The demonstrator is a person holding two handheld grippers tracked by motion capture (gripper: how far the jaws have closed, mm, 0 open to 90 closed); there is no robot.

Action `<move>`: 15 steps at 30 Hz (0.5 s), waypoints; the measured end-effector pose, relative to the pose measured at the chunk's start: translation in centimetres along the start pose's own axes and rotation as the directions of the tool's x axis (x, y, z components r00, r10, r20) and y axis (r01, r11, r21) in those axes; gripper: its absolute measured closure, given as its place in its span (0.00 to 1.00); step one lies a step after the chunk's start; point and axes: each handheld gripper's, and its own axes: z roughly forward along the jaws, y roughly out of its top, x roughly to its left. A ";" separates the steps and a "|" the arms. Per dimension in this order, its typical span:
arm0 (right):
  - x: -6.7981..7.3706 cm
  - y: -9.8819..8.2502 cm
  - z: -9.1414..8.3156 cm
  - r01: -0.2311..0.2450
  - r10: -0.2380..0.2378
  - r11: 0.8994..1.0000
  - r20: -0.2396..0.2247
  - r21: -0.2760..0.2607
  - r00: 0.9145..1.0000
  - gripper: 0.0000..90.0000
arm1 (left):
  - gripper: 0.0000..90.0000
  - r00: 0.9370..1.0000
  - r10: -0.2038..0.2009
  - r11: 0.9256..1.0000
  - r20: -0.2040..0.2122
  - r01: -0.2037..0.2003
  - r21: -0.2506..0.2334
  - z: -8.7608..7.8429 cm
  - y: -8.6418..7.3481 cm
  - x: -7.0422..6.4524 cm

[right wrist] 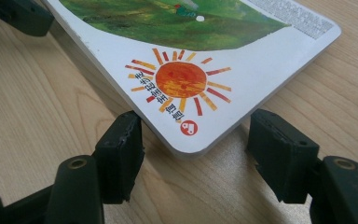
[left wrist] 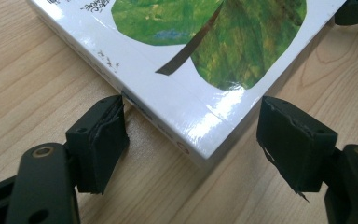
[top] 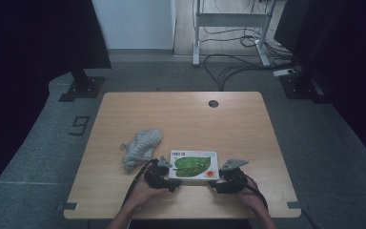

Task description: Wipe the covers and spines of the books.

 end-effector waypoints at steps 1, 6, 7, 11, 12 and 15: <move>0.0 0.0 0.0 0.000 0.000 1.000 0.003 0.001 1.000 0.41 | 0.28 1.000 0.001 1.000 0.005 -0.001 0.001 0.0 0.0 0.0; 0.0 -0.1 0.0 -0.003 0.003 1.000 0.010 -0.002 1.000 0.42 | 0.28 1.000 0.001 1.000 -0.001 -0.001 0.000 0.1 0.0 -0.1; 0.0 0.0 0.0 -0.002 0.002 1.000 0.010 -0.002 1.000 0.42 | 0.28 1.000 0.003 1.000 -0.001 -0.003 0.002 0.0 0.0 -0.1; 0.0 0.0 -0.1 -0.001 0.000 1.000 0.008 0.009 1.000 0.42 | 0.28 1.000 -0.001 1.000 -0.010 0.001 -0.008 -0.3 0.0 -0.2; -0.1 0.0 -0.2 -0.005 0.005 1.000 0.000 0.008 1.000 0.42 | 0.28 1.000 -0.002 1.000 -0.010 0.002 -0.012 -0.4 0.0 -0.2; -0.3 -0.1 -0.3 -0.018 0.018 1.000 -0.003 -0.002 1.000 0.44 | 0.28 1.000 -0.001 1.000 -0.011 0.001 -0.022 -0.8 0.1 -0.4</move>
